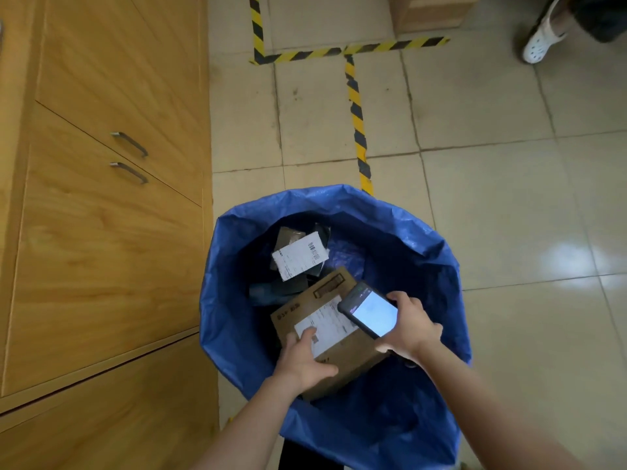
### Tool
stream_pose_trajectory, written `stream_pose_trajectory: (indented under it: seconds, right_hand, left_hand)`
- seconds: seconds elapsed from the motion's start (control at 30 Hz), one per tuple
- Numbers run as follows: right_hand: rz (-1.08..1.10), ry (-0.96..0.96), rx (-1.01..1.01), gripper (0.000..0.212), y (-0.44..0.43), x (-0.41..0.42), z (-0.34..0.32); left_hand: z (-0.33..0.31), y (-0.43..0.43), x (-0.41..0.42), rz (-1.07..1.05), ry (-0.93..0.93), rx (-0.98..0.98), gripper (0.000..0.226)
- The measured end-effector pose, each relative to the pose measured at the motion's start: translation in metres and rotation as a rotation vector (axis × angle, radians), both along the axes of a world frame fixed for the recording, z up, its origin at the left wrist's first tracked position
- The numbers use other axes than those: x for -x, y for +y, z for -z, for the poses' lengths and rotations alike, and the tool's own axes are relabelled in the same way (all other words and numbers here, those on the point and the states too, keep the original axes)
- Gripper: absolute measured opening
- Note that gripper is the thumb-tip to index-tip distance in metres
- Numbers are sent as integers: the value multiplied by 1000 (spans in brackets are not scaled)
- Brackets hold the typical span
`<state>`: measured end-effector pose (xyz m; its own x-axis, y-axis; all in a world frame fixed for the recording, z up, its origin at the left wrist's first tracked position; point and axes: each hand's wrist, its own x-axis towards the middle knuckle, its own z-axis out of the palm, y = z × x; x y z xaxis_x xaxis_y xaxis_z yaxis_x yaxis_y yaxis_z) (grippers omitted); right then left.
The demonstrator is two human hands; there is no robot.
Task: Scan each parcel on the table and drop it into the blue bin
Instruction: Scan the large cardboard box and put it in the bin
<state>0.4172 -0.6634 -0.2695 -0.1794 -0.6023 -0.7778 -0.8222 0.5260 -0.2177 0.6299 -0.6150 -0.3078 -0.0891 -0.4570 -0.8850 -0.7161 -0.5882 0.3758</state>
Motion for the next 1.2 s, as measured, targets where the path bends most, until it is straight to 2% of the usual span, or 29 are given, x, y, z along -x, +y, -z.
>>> stream_pose_trajectory:
  seconds: [0.37, 0.5, 0.63, 0.9, 1.2]
  right_hand:
    - [99, 6, 118, 95, 16, 32, -67]
    - [171, 2, 164, 93, 36, 54, -102]
    - [259, 14, 224, 92, 59, 85, -139]
    - [531, 46, 388, 93, 130, 177, -211]
    - [832, 118, 481, 90, 249, 316, -266]
  left_hand:
    - [-55, -33, 5, 100, -12, 125, 77]
    - [-88, -45, 21, 149, 27, 184, 79]
    - [-122, -55, 50, 207, 78, 269, 72]
    - [-198, -65, 159, 512, 103, 478, 61]
    - [-262, -27, 358, 794, 221, 627, 53]
